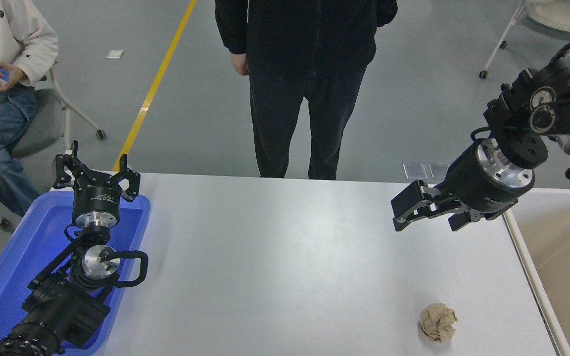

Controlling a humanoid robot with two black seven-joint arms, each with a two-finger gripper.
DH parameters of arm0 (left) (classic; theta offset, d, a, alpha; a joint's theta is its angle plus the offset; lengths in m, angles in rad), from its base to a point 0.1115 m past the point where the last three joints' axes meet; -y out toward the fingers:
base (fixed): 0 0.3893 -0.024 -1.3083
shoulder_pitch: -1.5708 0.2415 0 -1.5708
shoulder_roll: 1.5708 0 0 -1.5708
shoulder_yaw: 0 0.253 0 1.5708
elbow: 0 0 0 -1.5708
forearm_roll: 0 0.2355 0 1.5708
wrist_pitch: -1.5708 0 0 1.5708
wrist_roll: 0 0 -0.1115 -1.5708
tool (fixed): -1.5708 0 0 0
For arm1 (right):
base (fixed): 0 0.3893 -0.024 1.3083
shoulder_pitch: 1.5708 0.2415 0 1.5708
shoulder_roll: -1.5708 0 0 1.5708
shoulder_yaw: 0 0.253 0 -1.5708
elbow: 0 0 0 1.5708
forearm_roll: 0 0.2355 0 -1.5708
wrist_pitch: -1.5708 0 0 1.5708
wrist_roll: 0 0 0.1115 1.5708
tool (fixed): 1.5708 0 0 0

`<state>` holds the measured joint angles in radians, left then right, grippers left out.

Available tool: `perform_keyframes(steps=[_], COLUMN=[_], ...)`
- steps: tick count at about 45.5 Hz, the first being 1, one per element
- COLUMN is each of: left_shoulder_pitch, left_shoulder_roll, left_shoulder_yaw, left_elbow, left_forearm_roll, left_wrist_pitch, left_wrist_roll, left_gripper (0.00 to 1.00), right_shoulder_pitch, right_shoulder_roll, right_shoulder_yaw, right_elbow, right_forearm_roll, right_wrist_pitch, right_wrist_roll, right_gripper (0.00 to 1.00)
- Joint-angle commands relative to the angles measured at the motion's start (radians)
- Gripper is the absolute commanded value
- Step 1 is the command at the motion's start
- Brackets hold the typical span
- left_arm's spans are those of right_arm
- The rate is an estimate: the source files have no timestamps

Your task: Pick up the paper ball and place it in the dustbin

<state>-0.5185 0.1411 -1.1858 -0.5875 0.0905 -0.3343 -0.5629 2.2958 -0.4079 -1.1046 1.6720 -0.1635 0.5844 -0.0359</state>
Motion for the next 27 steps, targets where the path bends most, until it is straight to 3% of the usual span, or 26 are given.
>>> perform_keyframes(steps=[1,12,18,27], left_shoulder_pitch=[0.0,0.0,0.0,0.0], left_shoulder_roll=[0.0,0.0,0.0,0.0], left_shoulder_yaw=[0.0,0.0,0.0,0.0], left_elbow=[0.0,0.0,0.0,0.0], left_forearm_roll=[0.0,0.0,0.0,0.0], left_wrist_pitch=[0.0,0.0,0.0,0.0], left_wrist_roll=[0.0,0.0,0.0,0.0], left_gripper=[0.99,0.99,0.99,0.99], right_shoulder_pitch=[-0.001,-0.033,-0.108,-0.262], right_shoulder_roll=[-0.003,-0.098,-0.173,-0.238], right_shoulder_yaw=[-0.003,-0.003,-0.008,0.008], right_elbow=[0.0,0.002,0.0,-0.014], right_forearm_roll=[0.001,-0.028,-0.145,-0.2], right_wrist_pitch=[0.0,-0.002,-0.021,-0.115], right_wrist_roll=[0.001,0.001,0.001,0.004], right_gripper=[1.0,1.0,1.0,1.0])
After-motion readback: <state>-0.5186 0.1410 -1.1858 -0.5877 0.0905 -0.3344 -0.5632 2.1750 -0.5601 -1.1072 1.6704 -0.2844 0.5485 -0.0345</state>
